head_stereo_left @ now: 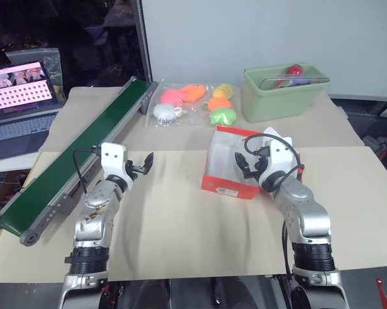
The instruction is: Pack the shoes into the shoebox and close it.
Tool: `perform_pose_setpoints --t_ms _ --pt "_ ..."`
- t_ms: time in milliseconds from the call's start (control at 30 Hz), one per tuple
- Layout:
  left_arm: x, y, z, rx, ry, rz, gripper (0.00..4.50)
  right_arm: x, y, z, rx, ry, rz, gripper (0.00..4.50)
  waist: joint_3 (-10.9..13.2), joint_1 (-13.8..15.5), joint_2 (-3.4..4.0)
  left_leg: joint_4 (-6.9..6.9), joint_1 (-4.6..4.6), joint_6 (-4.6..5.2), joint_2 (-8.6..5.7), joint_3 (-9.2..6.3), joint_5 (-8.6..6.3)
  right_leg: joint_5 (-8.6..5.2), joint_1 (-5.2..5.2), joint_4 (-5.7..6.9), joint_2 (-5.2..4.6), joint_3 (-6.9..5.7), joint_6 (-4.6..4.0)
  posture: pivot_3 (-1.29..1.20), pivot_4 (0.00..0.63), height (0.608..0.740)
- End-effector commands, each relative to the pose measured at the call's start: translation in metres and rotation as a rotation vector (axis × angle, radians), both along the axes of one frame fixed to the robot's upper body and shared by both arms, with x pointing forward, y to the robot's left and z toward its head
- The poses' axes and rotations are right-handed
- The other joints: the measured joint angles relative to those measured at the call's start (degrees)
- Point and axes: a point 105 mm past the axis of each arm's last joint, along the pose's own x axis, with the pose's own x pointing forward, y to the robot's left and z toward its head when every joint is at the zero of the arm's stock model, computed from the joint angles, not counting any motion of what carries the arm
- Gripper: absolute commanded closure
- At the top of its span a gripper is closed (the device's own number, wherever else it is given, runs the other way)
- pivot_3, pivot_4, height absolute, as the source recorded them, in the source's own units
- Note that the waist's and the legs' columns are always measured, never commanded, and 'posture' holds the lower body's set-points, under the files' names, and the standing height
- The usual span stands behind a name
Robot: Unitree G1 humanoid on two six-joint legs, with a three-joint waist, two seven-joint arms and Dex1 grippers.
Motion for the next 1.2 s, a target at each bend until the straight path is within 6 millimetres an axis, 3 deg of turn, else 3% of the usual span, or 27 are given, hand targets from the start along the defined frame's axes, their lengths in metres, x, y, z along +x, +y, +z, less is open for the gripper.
perform_pose_setpoints --t_ms 33,100,200,300,400,633,700,733,1000,1200 --pt "0.001 -0.002 0.019 -0.012 -0.072 -0.012 0.00 -0.003 0.025 0.029 0.010 -0.093 0.126 0.02 0.0 0.0 0.00 0.00 0.00 0.00 0.00 0.00 0.00 0.00 0.00 0.00 0.00 0.00 0.00 0.00 0.150 0.729" --pt "0.001 0.005 0.029 -0.024 -0.107 0.005 0.00 -0.019 0.071 0.045 0.016 -0.117 0.389 0.02 0.0 -0.4 0.00 0.00 -0.01 0.00 0.00 0.00 0.00 0.00 -0.02 0.00 0.01 0.01 0.00 0.00 0.150 0.729" --pt "-0.002 0.020 0.040 -0.026 -0.141 0.029 0.00 -0.045 0.114 0.061 0.023 -0.139 0.689 0.02 0.0 -0.8 0.00 0.00 0.02 0.00 0.11 0.01 0.00 0.01 -0.06 0.06 0.12 0.01 -0.02 0.00 0.150 0.729" --pt "-0.008 0.031 0.049 -0.011 -0.162 0.026 0.00 -0.066 0.139 0.069 0.034 -0.137 0.892 0.02 0.0 -0.6 -0.01 -0.01 0.03 0.00 0.15 -0.07 0.00 0.01 -0.03 0.06 0.16 -0.08 -0.02 0.00 0.150 0.729" --pt "-0.023 0.055 0.059 0.013 -0.163 0.012 0.00 -0.078 0.156 0.065 -0.015 -0.114 1.031 0.02 0.0 -0.4 -0.08 0.00 -0.01 0.00 0.13 -0.06 0.00 0.01 -0.02 -0.02 0.09 -0.09 -0.02 0.00 0.150 0.729" --pt "-0.076 0.135 0.070 0.154 -0.097 0.138 0.00 -0.073 0.167 0.054 -0.052 -0.090 1.063 0.02 0.0 -0.3 -0.10 -0.04 0.02 -0.01 0.21 -0.02 -0.01 -0.01 -0.12 0.03 0.09 -0.12 -0.07 0.00 0.150 0.729" --pt "-0.100 0.176 0.061 0.177 -0.058 0.288 0.00 -0.066 0.170 0.049 -0.061 -0.080 1.035 0.02 0.0 -0.2 -0.15 -0.04 0.04 -0.01 0.21 -0.02 -0.01 -0.01 -0.09 0.03 0.09 -0.15 -0.07 0.00 0.150 0.729" --pt "-0.109 0.185 0.057 0.183 -0.041 0.322 0.00 -0.063 0.172 0.047 -0.065 -0.076 1.024 0.02 0.0 -0.3 -0.15 -0.04 0.06 -0.01 0.22 0.00 -0.01 -0.01 -0.10 0.02 0.09 -0.14 -0.08 0.00 0.150 0.729" --pt "-0.140 0.201 0.036 0.146 0.014 0.380 0.00 -0.043 0.170 0.037 -0.088 -0.068 0.907 0.02 -0.1 0.3 -0.29 -0.04 0.07 -0.06 0.26 0.04 -0.03 -0.01 -0.09 0.02 0.07 -0.18 -0.16 0.00 0.150 0.729" --pt "-0.142 0.205 0.027 0.118 0.042 0.369 0.00 -0.027 0.162 0.035 -0.075 -0.077 0.794 0.02 -0.1 -0.1 -0.34 -0.04 0.08 -0.08 0.31 0.07 -0.04 -0.01 -0.13 0.02 0.10 -0.17 -0.20 0.00 0.150 0.729"
